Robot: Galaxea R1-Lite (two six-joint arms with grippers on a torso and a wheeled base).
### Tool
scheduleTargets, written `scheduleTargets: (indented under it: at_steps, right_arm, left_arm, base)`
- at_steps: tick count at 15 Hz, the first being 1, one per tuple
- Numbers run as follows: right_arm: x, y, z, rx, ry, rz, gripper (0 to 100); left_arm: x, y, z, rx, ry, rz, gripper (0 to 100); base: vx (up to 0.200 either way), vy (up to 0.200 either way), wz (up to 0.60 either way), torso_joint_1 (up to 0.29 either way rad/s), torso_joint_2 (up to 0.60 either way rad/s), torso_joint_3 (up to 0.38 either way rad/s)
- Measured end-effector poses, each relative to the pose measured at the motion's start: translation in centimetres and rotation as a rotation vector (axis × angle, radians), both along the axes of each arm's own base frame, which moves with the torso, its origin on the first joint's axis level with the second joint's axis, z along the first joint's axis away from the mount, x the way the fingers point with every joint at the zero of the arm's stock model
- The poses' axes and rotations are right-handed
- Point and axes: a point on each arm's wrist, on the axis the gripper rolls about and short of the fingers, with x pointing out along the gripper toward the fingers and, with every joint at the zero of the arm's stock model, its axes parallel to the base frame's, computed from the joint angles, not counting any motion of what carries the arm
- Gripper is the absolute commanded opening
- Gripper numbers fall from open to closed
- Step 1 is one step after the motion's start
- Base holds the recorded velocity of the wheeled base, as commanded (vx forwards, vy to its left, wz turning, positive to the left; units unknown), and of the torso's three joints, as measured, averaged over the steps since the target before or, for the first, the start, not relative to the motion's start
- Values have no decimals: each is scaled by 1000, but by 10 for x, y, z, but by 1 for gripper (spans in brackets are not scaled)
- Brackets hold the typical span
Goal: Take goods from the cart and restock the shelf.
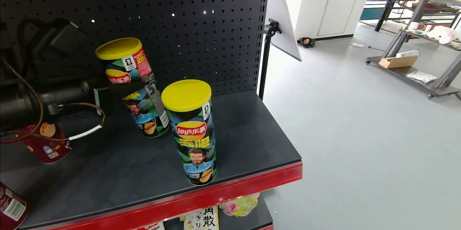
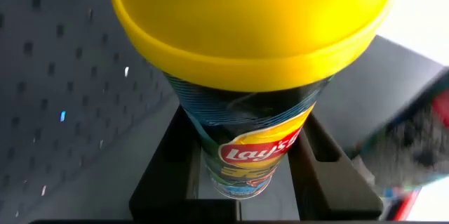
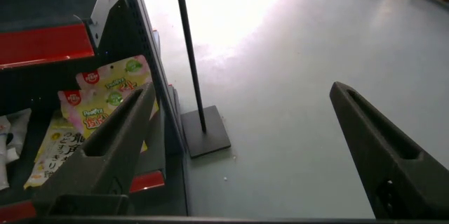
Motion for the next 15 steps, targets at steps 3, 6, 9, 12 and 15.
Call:
scheduleTargets:
  at_steps: [3, 6, 9, 12, 15]
  right_arm:
    - [0, 0, 0, 0, 0, 0, 100]
    - [0, 0, 0, 0, 0, 0, 100]
    - [0, 0, 0, 0, 0, 0, 100]
    - [0, 0, 0, 0, -1, 0, 100]
    - [0, 0, 0, 0, -1, 0, 100]
  left_arm:
    - [18, -16, 3, -4, 14, -57, 0]
    - [28, -26, 5, 5, 56, -91, 0]
    - [39, -34, 1, 12, 65, -107, 0]
    - [46, -41, -6, 14, 78, -124, 0]
    - [55, -48, -11, 9, 51, -136, 0]
  base:
    - [0, 0, 0, 0, 0, 0]
    - [0, 0, 0, 0, 0, 0]
    - [0, 0, 0, 0, 0, 0]
    - [0, 0, 0, 0, 0, 0]
    - [0, 0, 0, 0, 0, 0]
